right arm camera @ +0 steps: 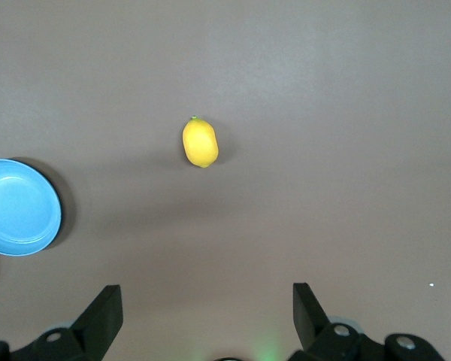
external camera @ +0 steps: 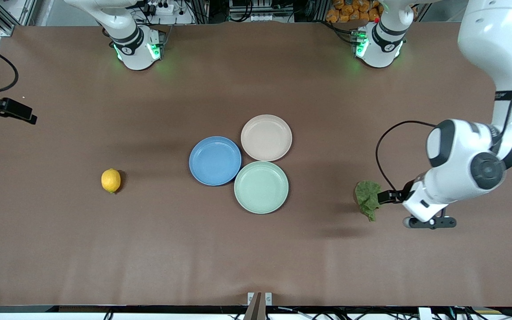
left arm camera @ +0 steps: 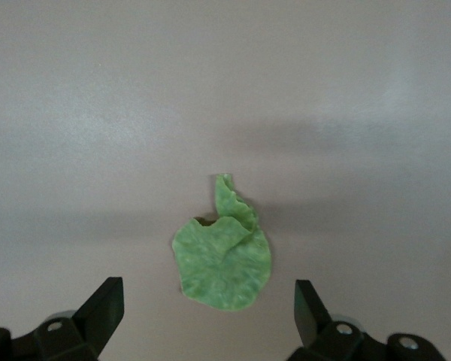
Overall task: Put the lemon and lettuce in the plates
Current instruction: 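Move the left gripper down toward the green lettuce leaf, then grasp the lettuce leaf with the left gripper while the right gripper reaches the lemon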
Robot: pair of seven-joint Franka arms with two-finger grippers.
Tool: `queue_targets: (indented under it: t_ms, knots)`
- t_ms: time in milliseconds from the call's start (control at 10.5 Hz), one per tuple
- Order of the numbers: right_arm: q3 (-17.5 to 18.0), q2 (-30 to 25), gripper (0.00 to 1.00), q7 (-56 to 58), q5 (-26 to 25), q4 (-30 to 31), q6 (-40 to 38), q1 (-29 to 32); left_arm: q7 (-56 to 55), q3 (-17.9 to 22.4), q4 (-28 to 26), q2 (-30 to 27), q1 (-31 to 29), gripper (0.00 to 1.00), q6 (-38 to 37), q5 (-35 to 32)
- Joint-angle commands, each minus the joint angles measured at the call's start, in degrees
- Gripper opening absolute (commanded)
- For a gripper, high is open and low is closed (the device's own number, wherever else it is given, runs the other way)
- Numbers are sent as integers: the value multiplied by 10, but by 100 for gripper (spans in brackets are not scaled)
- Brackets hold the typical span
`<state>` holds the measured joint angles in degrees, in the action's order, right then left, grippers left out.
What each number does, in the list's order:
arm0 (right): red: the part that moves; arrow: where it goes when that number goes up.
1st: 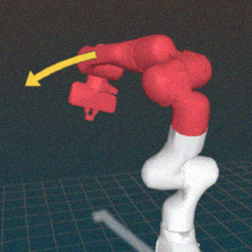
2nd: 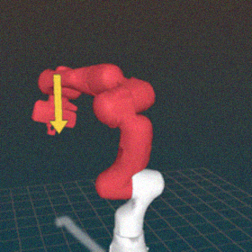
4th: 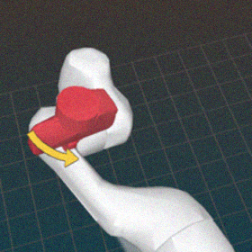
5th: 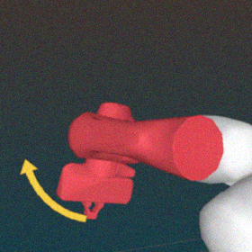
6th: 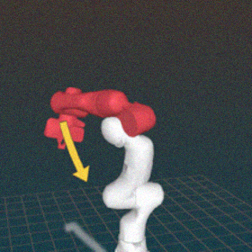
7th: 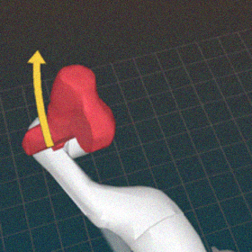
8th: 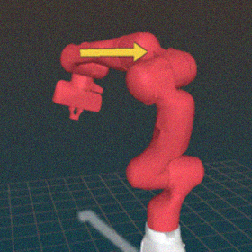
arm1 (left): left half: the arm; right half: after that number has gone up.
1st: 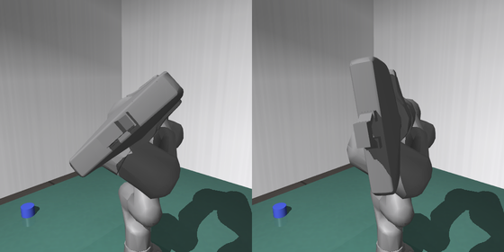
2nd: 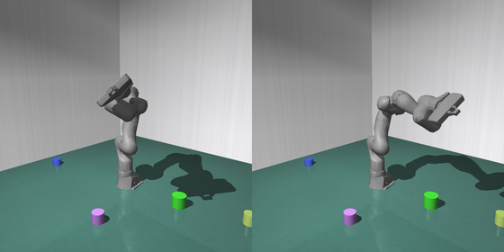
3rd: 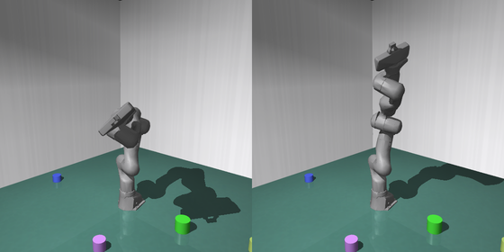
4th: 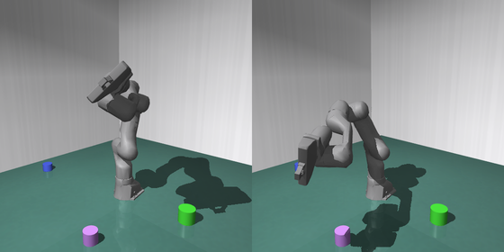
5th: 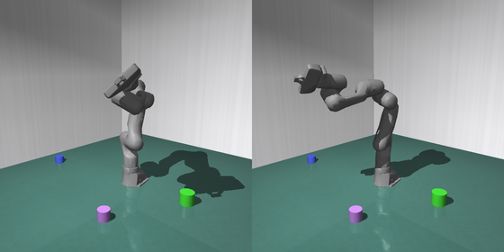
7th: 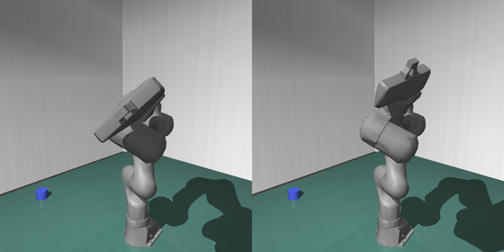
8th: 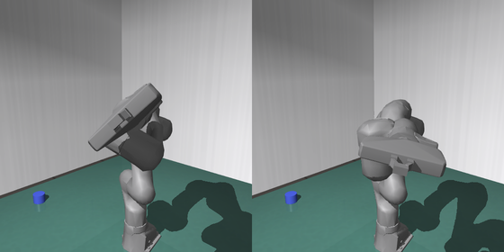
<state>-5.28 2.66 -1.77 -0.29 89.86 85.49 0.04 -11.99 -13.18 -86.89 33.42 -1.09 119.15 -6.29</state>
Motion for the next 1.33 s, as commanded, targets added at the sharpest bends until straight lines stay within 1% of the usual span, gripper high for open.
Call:
queue_targets:
  t_ms: [0,95,380,475,761,1141,1236]
  knots:
    - [2,18,100,-5,-2,1,9,0,-50,4,43,46,35,100,1,-46]
    - [3,27,100,-5,-2,1,13,-1,-59,4,47,56,39,100,3,-45]
    - [3,41,100,1,-2,6,17,-3,-76,4,51,81,49,100,39,-46]
    - [3,47,100,24,-2,9,24,-2,-77,5,50,84,50,100,44,-48]
    - [3,47,100,42,-2,57,75,0,-80,11,48,103,52,100,63,-49]
    - [3,48,100,42,-2,135,164,-1,-72,13,43,122,43,100,63,-61]
    - [3,49,100,42,-2,160,197,-1,-72,13,38,126,41,100,63,-61]
